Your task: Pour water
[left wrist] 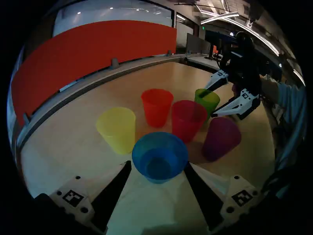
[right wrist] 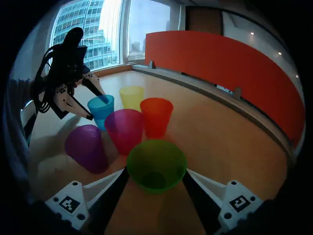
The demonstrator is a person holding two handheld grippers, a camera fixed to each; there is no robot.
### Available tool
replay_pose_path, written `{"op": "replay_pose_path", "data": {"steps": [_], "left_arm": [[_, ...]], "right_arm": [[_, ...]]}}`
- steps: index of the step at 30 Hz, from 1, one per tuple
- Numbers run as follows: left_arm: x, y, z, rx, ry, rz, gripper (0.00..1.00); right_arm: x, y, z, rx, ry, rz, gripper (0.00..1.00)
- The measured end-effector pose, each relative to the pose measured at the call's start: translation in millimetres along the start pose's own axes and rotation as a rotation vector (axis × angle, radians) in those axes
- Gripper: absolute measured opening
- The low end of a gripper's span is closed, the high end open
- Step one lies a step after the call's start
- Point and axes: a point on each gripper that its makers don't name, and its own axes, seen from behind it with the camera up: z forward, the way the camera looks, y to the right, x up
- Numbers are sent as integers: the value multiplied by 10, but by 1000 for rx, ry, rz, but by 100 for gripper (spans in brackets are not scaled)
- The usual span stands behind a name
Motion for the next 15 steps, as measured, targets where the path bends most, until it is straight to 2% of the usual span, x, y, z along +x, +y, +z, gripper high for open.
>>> {"op": "replay_pose_path", "data": {"steps": [8,15], "left_arm": [[36,-8,30,2,0,8,99],[41,16,62,-2,-2,7,93]], "right_arm": [[22,12,27,2,3,0,99],[44,16,20,3,6,-2,99]]}}
